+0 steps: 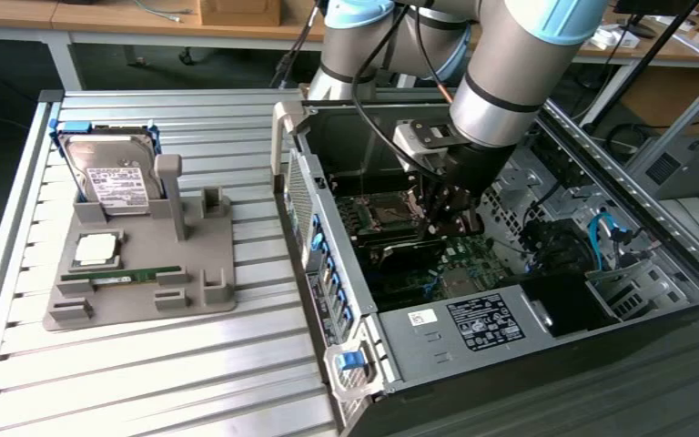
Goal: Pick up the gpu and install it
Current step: 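Insert the gpu into the slot, then press down on the gpu until it lock into place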
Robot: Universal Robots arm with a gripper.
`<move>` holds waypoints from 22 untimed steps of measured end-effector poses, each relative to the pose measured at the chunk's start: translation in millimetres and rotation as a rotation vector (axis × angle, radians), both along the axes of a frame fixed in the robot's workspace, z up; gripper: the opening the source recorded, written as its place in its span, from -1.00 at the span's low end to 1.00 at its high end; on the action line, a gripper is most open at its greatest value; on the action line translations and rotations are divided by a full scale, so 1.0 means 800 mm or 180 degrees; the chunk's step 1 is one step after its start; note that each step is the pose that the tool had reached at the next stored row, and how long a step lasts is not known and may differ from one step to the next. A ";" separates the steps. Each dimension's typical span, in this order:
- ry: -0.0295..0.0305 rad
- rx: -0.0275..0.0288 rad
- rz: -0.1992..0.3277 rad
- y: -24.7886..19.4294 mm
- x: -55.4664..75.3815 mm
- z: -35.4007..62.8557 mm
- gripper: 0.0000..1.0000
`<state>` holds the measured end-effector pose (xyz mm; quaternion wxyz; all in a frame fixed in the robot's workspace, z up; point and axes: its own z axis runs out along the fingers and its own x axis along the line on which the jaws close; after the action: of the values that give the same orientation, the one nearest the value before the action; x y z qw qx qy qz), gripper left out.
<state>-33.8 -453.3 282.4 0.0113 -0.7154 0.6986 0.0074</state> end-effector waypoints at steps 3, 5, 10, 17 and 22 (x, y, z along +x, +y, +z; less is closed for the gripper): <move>0.0000 0.0000 0.0000 0.0000 0.000 0.000 -0.79; 0.0000 0.0000 0.0000 0.0000 0.000 0.000 -0.79; 0.0000 0.0000 0.0000 0.0000 -0.022 -0.002 -0.79; -0.0001 -0.0001 0.0000 0.0039 -0.058 -0.004 -0.79; -0.0002 -0.0002 0.0000 0.0049 -0.073 -0.006 -0.79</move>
<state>-92.5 -449.3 277.6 0.0114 -0.7154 0.6986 0.0070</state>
